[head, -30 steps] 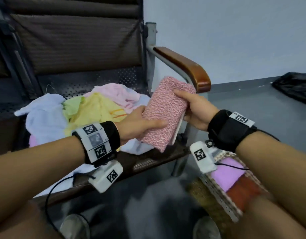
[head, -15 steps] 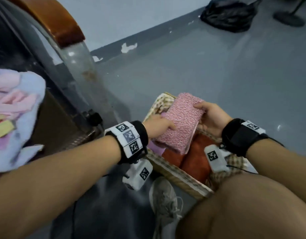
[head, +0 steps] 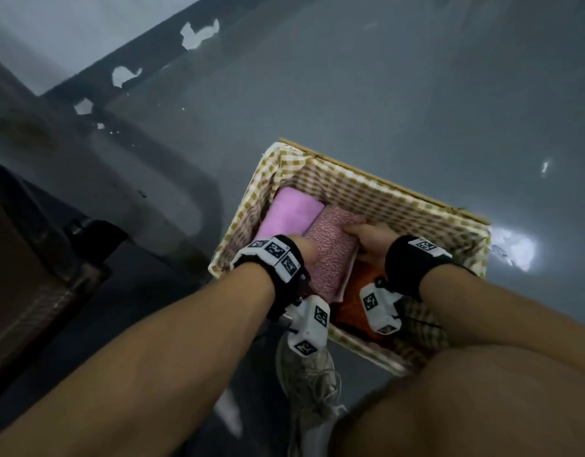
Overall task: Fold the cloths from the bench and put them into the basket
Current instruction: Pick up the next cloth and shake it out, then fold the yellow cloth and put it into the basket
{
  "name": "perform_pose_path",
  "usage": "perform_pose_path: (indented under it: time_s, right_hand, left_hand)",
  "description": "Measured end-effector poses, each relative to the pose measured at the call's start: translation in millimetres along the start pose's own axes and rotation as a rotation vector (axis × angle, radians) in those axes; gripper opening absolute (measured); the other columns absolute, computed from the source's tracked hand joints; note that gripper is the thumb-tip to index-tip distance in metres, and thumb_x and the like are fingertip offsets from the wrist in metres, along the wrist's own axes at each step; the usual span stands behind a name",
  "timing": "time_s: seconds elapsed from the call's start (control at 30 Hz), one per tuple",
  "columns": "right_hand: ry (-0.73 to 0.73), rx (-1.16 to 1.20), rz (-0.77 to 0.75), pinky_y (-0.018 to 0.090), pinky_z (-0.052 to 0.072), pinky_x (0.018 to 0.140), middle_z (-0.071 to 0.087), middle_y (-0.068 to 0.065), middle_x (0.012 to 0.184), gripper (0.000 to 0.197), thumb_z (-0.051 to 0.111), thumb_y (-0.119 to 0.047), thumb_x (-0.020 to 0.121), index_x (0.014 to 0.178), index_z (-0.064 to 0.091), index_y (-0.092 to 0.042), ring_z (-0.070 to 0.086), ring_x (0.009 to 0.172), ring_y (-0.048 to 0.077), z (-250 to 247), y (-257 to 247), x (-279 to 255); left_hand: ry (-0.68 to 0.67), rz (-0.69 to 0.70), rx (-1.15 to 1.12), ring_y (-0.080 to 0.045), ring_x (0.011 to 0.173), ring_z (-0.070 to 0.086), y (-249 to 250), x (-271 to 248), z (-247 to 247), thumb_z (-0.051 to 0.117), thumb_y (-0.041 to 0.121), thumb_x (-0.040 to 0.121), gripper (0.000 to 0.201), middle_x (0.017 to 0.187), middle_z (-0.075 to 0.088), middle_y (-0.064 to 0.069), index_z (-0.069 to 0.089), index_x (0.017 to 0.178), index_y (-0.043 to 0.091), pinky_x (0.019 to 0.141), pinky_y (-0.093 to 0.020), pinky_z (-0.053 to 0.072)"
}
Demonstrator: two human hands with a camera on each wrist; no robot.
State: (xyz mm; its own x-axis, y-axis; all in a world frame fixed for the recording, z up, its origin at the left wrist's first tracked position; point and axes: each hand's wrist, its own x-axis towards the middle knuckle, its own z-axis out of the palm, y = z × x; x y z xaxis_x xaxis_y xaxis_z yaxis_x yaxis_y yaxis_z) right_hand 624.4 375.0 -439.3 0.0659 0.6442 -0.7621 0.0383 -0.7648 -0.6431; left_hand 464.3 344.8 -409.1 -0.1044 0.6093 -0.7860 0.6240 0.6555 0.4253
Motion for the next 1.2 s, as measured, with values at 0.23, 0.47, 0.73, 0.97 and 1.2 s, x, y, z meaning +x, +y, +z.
perform_pose_path:
  time_s: [0.23, 0.47, 0.73, 0.97, 1.2]
  right_hand:
    - [0.025, -0.192, -0.016, 0.051, 0.057, 0.09, 0.071, 0.015, 0.111, 0.039, 0.071, -0.023, 0.087, 0.12, 0.061, -0.005, 0.069, 0.1, 0.033, 1.1, -19.1, -7.6]
    - [0.036, -0.947, -0.285, 0.027, 0.045, 0.078, 0.06, 0.009, 0.114, 0.038, 0.062, -0.04, 0.091, 0.117, 0.065, -0.013, 0.057, 0.098, 0.024, 27.1, -86.3, -80.0]
    - [-0.485, -0.887, -0.544, 0.032, 0.046, 0.08, 0.071, 0.011, 0.109, 0.021, 0.056, -0.026, 0.099, 0.111, 0.064, -0.011, 0.064, 0.086, 0.021, 176.9, -157.6, -230.9]
    - [-0.728, -1.136, -0.64, 0.023, 0.036, 0.059, 0.064, 0.009, 0.081, 0.019, 0.052, -0.021, 0.102, 0.108, 0.062, -0.006, 0.05, 0.067, 0.015, 325.0, -131.2, -329.3]
    - [-0.762, -1.432, -0.882, 0.032, 0.052, 0.081, 0.069, 0.004, 0.109, 0.028, 0.059, -0.028, 0.096, 0.117, 0.069, -0.012, 0.066, 0.094, 0.02, 438.0, -71.1, -356.9]
  left_hand:
    - [-0.081, 0.04, -0.079, -0.03, 0.133, 0.047, 12.5, -30.8, -9.9, 0.044, 0.019, 0.104, 0.04, 0.144, 0.051, -0.017, 0.051, 0.139, 0.0, 0.105, -0.033, 0.038]
    - [-0.05, 0.148, -0.475, -0.016, 0.068, 0.058, 7.4, -91.0, -73.9, 0.053, 0.019, 0.094, 0.008, 0.09, 0.065, -0.004, 0.059, 0.093, 0.013, 0.061, -0.024, 0.046]
    - [0.174, 0.395, -0.389, -0.015, 0.069, 0.068, -70.0, -196.2, -206.2, 0.055, 0.016, 0.098, 0.014, 0.091, 0.067, -0.008, 0.062, 0.106, 0.008, 0.063, -0.018, 0.05]
    - [0.556, 0.342, -0.03, -0.024, 0.095, 0.069, -216.6, -286.0, -282.3, 0.058, 0.027, 0.09, 0.013, 0.101, 0.074, -0.004, 0.069, 0.089, 0.02, 0.093, -0.039, 0.054]
    - [0.683, 0.058, 0.037, -0.022, 0.109, 0.059, -353.4, -306.8, -298.7, 0.059, 0.038, 0.09, 0.035, 0.126, 0.062, -0.002, 0.061, 0.121, 0.022, 0.086, -0.032, 0.047]
